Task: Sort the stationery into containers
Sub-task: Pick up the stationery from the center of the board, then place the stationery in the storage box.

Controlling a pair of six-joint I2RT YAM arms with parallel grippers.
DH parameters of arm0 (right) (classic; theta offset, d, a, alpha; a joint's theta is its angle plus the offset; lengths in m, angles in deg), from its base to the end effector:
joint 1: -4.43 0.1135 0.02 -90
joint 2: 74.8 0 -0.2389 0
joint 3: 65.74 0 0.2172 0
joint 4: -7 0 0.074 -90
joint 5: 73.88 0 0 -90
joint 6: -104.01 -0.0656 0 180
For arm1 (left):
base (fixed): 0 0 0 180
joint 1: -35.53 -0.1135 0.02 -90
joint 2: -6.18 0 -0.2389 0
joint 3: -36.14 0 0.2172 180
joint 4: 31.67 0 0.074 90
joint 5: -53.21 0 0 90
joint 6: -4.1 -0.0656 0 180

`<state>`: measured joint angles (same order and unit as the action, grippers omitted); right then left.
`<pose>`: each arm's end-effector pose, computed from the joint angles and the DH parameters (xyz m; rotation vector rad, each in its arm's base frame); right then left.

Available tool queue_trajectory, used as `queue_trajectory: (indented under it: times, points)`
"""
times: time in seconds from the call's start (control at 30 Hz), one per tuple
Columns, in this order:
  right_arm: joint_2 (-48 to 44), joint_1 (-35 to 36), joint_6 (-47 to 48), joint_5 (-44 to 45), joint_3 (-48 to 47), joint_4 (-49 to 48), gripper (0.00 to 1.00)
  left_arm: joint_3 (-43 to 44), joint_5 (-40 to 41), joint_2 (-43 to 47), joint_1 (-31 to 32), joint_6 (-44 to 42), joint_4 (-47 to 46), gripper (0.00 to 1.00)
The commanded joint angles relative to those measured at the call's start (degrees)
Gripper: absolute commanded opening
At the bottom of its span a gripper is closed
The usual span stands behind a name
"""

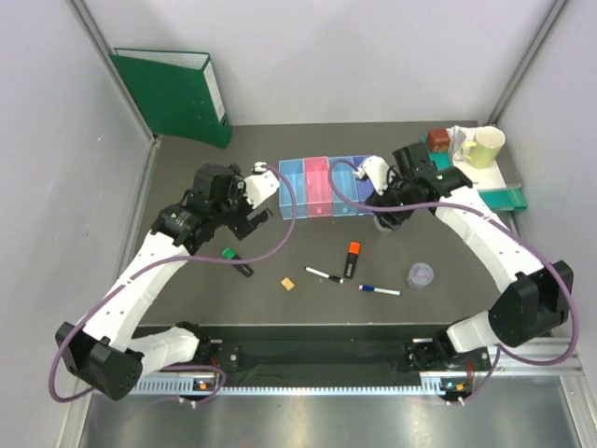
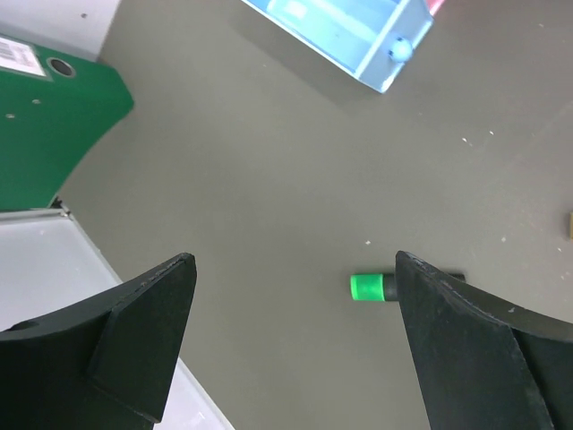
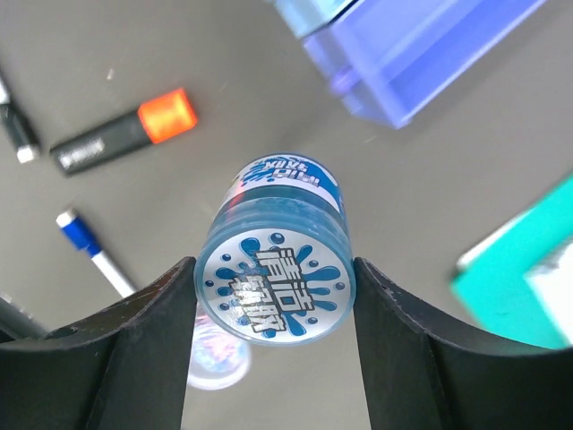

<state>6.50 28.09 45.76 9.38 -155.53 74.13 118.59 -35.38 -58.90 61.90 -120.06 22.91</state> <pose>0.2452 0.1158 0.2629 -1.2401 2.2697 0.1007 0.2138 -0.1042 0.3106 1.1081 1.9259 0.1022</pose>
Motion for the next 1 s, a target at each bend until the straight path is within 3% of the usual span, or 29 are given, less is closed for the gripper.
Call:
queue_trajectory:
  times: [0.0, 0.63, 0.97]
  points:
    - [2.45, 0.69, 1.21, 1.73, -9.11, -1.16, 0.07, 1.44, -2.89, 1.80, 0.35, 0.84, 3.02, 0.96]
    - [29.88, -2.21, 1.56, 5.69, -35.74, -9.52, 0.03, 3.81, -7.30, 2.59, 0.26, -1.36, 8.30, 0.97]
    - [36.83, -5.11, 1.04, 4.90, -40.06, -11.63, 0.02, 2.76, -6.77, 2.24, 0.26, -2.76, 7.86, 0.97]
